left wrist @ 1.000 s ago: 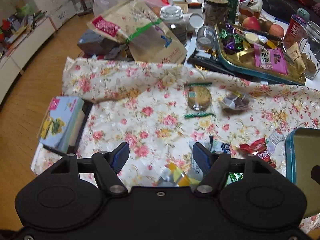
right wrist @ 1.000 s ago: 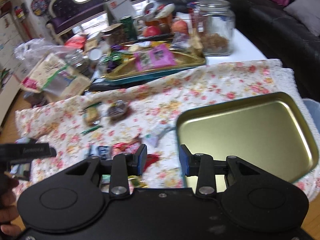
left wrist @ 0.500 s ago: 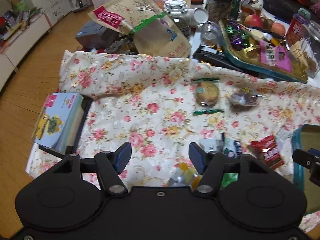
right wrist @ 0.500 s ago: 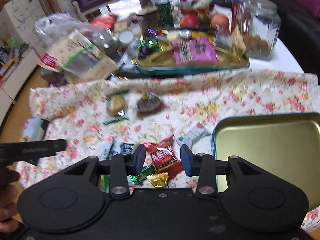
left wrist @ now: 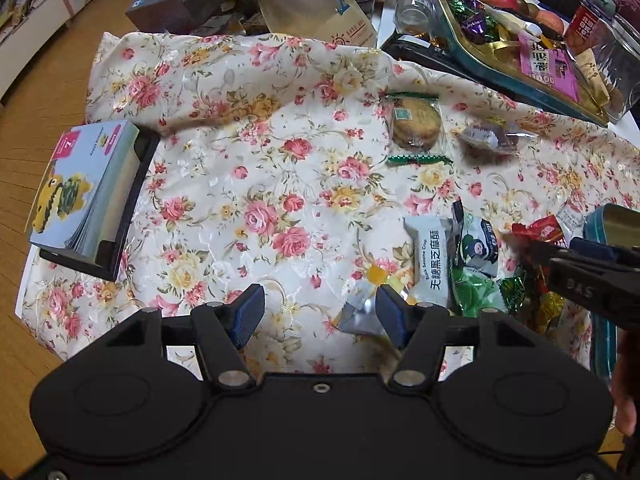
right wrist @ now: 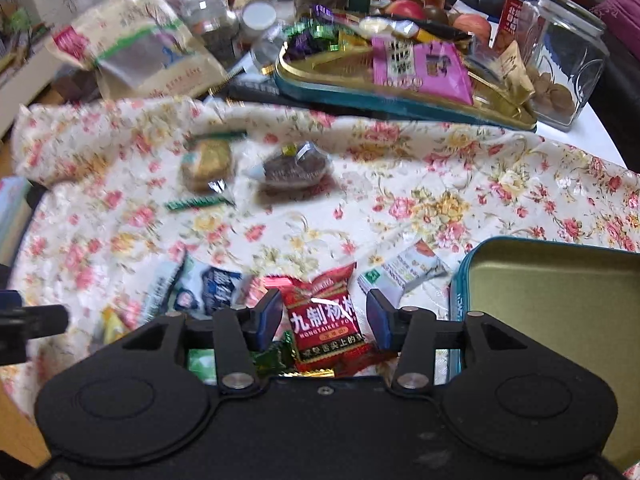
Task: Organize snacks
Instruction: 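Lower the right tool onto the red snack packet and close it, then grasp the yellow-silver wrapped candy with the left tool while the right holds the red packet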
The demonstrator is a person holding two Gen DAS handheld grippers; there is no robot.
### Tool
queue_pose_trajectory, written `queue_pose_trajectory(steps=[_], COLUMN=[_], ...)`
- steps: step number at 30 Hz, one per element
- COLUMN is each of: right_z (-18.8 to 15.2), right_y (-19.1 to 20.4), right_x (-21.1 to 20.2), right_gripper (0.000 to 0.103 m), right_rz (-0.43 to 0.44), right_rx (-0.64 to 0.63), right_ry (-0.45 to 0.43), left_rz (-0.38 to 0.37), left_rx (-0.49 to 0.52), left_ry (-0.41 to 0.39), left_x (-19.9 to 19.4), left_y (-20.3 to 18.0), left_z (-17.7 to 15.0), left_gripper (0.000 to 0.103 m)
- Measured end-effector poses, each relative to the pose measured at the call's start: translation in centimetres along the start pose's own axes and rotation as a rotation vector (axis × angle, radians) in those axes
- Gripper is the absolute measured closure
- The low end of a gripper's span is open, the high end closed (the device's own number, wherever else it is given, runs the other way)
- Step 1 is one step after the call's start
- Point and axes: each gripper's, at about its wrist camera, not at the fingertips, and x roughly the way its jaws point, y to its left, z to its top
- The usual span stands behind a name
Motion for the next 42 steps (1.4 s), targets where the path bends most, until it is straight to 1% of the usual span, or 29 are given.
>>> queue_pose_trajectory(steps=[3,5,9,11,14,19,20,25,31,34,38,42], right_z=[-0.4,-0.6,-0.8,-0.8,-0.6,-0.4,-0.4,-0.2,0.8,1.3,1.7,1.7], right_y=[0.6,0.9,1.3,1.4,1.2,1.2,1.2,0.6,-0.3,-0.7,-1.3,-2.0], right_x=[0.7,1.2,1.9,2.1,2.2,2.2,2.2,1.3,-1.3,-3.0,-4.9,-6.1], right_gripper=[0.054,0.054,0.054,0.053,0.059,0.063,0.066,0.068,0.069,0.069,0.069,0.069], right_rz=[-0.025,-0.027,-0.045,-0.040,-0.025,-0.025,-0.026,0.029,0.141,0.188,0.232,0.243], right_rx=[-0.037,-0.053,-0.054,-0.039,0.000,0.033,0.035,0.094,0.182,0.215,0.248,0.277], right_ry=[0.009,0.017,0.026,0.041,0.054,0.070,0.069,0.079,0.035,-0.001,-0.040,-0.052], left_rz=[-0.004,-0.013,-0.019,-0.020,-0.024,-0.037,-0.038,-0.050,-0.007,-0.004,-0.030,-0.066], left_rx=[0.009,0.008,0.036,0.054,0.068,0.063,0.059,0.035,0.006,-0.015,-0.019,-0.005], left_ry=[-0.003,0.000,-0.010,-0.020,-0.023,-0.016,-0.017,-0.047,-0.086,-0.082,-0.070,-0.032], left_x=[-0.1,-0.1,-0.3,-0.4,-0.4,-0.2,-0.2,-0.8,-1.2,-1.0,-0.7,0.0], left_y=[-0.1,-0.2,-0.7,-0.9,-1.1,-0.9,-0.8,-0.4,0.4,0.7,0.5,-0.1], left_z=[-0.1,0.0,-0.2,-0.3,-0.5,-0.6,-0.6,-0.4,0.3,0.5,0.5,0.3], left_gripper=[0.039,0.039,0.038,0.038,0.038,0.038,0.038,0.037,0.037,0.038,0.038,0.038])
